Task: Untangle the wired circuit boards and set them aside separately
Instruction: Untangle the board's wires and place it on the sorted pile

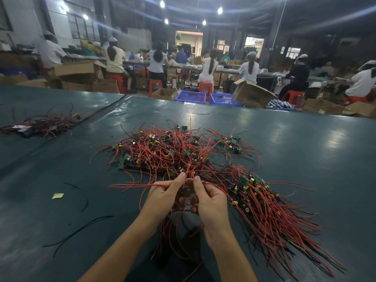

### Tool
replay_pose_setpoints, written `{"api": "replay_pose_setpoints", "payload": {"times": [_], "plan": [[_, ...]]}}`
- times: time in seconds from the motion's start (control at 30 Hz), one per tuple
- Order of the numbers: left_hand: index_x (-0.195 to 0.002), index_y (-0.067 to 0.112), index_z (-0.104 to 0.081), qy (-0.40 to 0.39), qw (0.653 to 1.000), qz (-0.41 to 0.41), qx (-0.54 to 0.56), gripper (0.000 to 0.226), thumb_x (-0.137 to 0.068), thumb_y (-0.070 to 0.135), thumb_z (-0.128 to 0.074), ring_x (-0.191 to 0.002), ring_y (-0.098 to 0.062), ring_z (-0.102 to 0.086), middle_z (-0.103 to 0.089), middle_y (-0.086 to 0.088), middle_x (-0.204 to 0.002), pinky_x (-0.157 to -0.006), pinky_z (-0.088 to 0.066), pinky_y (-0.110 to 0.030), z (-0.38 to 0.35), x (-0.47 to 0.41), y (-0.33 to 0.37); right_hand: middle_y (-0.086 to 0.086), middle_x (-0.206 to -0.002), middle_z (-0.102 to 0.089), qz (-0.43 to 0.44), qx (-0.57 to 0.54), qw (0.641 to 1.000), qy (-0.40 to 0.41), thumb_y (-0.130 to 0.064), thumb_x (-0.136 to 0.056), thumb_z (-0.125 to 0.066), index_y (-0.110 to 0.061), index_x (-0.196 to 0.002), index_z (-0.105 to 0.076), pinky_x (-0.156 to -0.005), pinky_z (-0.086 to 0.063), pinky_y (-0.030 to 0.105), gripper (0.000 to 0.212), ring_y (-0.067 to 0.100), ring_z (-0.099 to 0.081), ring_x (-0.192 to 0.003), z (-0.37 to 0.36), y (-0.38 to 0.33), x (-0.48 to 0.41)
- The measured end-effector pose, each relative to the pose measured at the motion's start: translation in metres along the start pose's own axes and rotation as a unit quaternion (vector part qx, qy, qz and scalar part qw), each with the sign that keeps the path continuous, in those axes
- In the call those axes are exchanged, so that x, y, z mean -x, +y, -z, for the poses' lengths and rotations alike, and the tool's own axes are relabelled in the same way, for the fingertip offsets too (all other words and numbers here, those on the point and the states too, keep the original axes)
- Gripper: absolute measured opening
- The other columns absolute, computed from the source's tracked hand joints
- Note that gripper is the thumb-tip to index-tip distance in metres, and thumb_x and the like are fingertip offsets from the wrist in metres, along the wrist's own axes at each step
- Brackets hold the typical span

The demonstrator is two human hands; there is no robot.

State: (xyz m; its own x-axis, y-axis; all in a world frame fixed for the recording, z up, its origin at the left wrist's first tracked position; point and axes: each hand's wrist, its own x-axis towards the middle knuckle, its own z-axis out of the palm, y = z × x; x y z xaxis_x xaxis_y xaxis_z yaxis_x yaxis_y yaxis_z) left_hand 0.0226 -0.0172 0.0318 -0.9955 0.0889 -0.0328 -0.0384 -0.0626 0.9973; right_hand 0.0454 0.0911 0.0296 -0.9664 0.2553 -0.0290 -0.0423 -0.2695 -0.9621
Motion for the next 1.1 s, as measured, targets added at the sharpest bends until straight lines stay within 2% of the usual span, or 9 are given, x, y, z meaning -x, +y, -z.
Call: {"api": "replay_pose_setpoints", "payload": {"times": [0.13,0.2,0.27,0.37,0.43,0.53,0.6,0.83,1.1], "plan": [[-0.072,0.026,-0.078,0.023,0.999,-0.026,0.000,0.035,-0.086,0.052,-0.058,-0.069,-0.007,-0.072,-0.075,0.003,-0.072,-0.058,-0.050,-0.012,-0.001,0.002,0.001,0.014,-0.076,-0.075,-0.006,0.012,1.000,-0.008,-0.028,-0.097,-0.060,-0.019,-0.073,-0.080,-0.065,-0.059,0.032,0.032,0.023,-0.072,-0.070,0.001,0.003,-0.001],[-0.059,0.025,-0.071,0.054,0.998,-0.037,-0.015,0.043,-0.082,0.058,-0.057,-0.056,-0.003,-0.065,-0.070,0.008,-0.061,-0.057,-0.048,-0.016,0.001,0.001,0.001,0.020,-0.061,-0.065,-0.002,0.042,0.999,-0.008,-0.032,-0.092,-0.065,-0.007,-0.073,-0.075,-0.056,-0.049,0.028,0.034,0.019,-0.057,-0.056,0.001,0.004,-0.001],[-0.056,0.024,-0.067,0.071,0.997,-0.035,-0.021,0.047,-0.078,0.064,-0.056,-0.054,-0.005,-0.062,-0.068,0.006,-0.059,-0.060,-0.047,-0.022,0.003,-0.001,0.002,0.004,-0.049,-0.054,0.006,0.054,0.999,0.001,-0.032,-0.091,-0.066,-0.007,-0.067,-0.073,-0.047,-0.041,0.022,0.036,0.009,-0.046,-0.046,0.002,0.006,-0.002],[-0.060,0.024,-0.072,0.057,0.998,-0.009,0.017,0.045,-0.073,0.065,-0.059,-0.056,-0.007,-0.065,-0.071,0.002,-0.065,-0.056,-0.048,-0.020,0.001,-0.001,0.003,0.008,-0.069,-0.071,0.007,0.026,1.000,0.009,-0.029,-0.094,-0.064,-0.021,-0.070,-0.078,-0.068,-0.057,0.038,0.029,0.022,-0.065,-0.066,0.002,0.006,-0.004],[-0.064,0.024,-0.075,0.047,0.997,0.018,0.055,0.037,-0.080,0.055,-0.063,-0.055,-0.007,-0.065,-0.071,0.002,-0.066,-0.051,-0.048,-0.016,0.000,0.000,0.003,0.009,-0.076,-0.074,0.000,0.007,1.000,0.019,-0.029,-0.094,-0.064,-0.018,-0.072,-0.077,-0.071,-0.058,0.043,0.028,0.024,-0.066,-0.068,0.003,0.006,-0.004],[-0.076,0.012,-0.076,0.043,0.995,0.057,0.075,0.038,-0.083,0.048,-0.066,-0.051,-0.011,-0.060,-0.069,-0.004,-0.065,-0.049,-0.047,-0.019,0.001,-0.002,0.005,0.002,-0.072,-0.074,0.016,-0.007,0.999,0.049,-0.024,-0.095,-0.064,-0.015,-0.077,-0.073,-0.049,-0.052,0.026,0.022,0.011,-0.061,-0.055,0.007,0.004,-0.007],[-0.083,0.007,-0.075,0.041,0.990,0.087,0.107,0.039,-0.084,0.044,-0.065,-0.049,-0.012,-0.056,-0.067,-0.005,-0.065,-0.049,-0.045,-0.021,0.003,-0.003,0.007,0.001,-0.072,-0.074,0.023,-0.025,0.997,0.063,-0.020,-0.095,-0.063,-0.013,-0.082,-0.071,-0.044,-0.046,0.019,0.016,0.007,-0.059,-0.051,0.009,0.002,-0.006],[-0.072,0.015,-0.080,-0.007,0.977,0.119,0.177,0.039,-0.090,0.043,-0.059,-0.052,-0.010,-0.048,-0.060,0.001,-0.062,-0.053,-0.043,-0.023,0.006,-0.004,0.007,-0.007,-0.072,-0.069,0.000,-0.078,0.989,0.127,-0.020,-0.095,-0.064,-0.016,-0.085,-0.073,-0.042,-0.044,0.020,0.014,0.004,-0.058,-0.051,0.012,-0.001,-0.010],[-0.081,0.012,-0.068,-0.009,0.991,0.114,0.076,0.042,-0.080,0.054,-0.064,-0.049,-0.010,-0.056,-0.061,0.001,-0.057,-0.053,-0.046,-0.024,0.003,-0.005,0.005,-0.009,-0.067,-0.072,0.022,-0.013,0.999,0.047,-0.021,-0.088,-0.072,-0.018,-0.083,-0.074,-0.046,-0.044,0.014,0.006,-0.001,-0.057,-0.051,0.003,0.004,-0.004]]}}
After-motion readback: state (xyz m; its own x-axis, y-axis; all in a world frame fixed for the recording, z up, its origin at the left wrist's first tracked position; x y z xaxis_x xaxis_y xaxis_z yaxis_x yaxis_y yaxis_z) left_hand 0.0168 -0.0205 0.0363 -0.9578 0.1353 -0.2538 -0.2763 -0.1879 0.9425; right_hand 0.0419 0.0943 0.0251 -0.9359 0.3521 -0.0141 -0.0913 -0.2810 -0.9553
